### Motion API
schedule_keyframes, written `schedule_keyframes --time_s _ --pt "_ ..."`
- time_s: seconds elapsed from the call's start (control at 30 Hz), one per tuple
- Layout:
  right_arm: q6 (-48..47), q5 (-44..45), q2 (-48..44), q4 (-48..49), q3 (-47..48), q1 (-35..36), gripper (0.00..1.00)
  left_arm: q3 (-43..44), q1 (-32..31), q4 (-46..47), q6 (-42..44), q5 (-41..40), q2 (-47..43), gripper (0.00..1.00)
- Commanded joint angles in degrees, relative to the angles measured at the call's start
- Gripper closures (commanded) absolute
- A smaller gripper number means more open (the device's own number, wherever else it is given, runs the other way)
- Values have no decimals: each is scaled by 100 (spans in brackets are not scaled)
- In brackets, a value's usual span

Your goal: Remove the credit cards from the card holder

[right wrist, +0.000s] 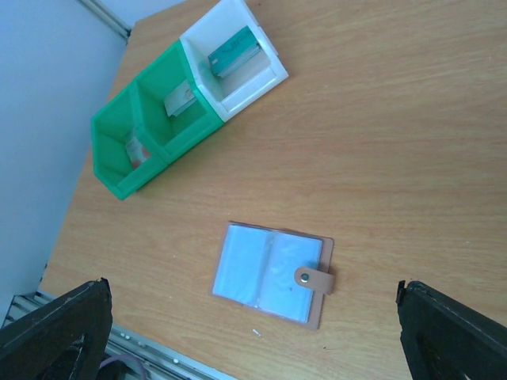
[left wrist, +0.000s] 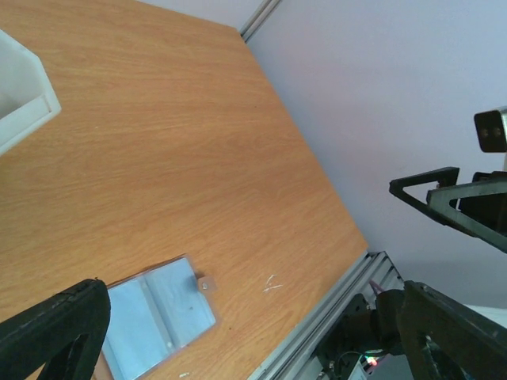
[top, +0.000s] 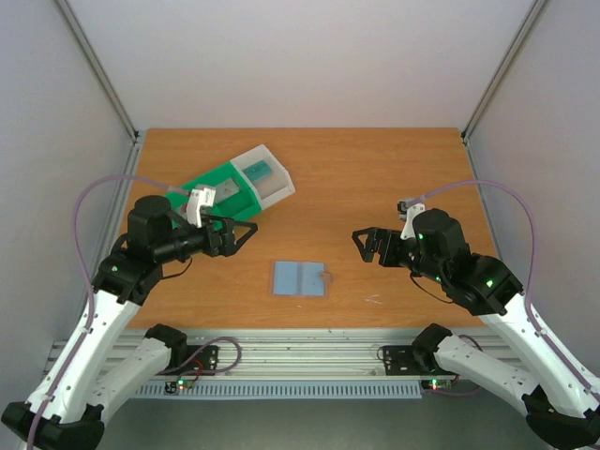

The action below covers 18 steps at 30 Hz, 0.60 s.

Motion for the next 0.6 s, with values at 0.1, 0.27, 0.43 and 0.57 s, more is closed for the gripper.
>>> schedule_keyframes --time_s 0.1,0.27,0.43,0.57 --pt "-135 53 -68 -72 -24 -18 1 -371 -7 532 -226 71 -298 1" --pt "-114 45 -118 -62 -121 -17 2 -657 -9 764 -390 -116 -376 1" --pt "-17 -163 -86 43 -172 -18 1 -876 -5 970 -498 -164 -519 1" --pt "15 -203 -87 62 -217 -16 2 -942 -6 992 -443 -292 -572 1"
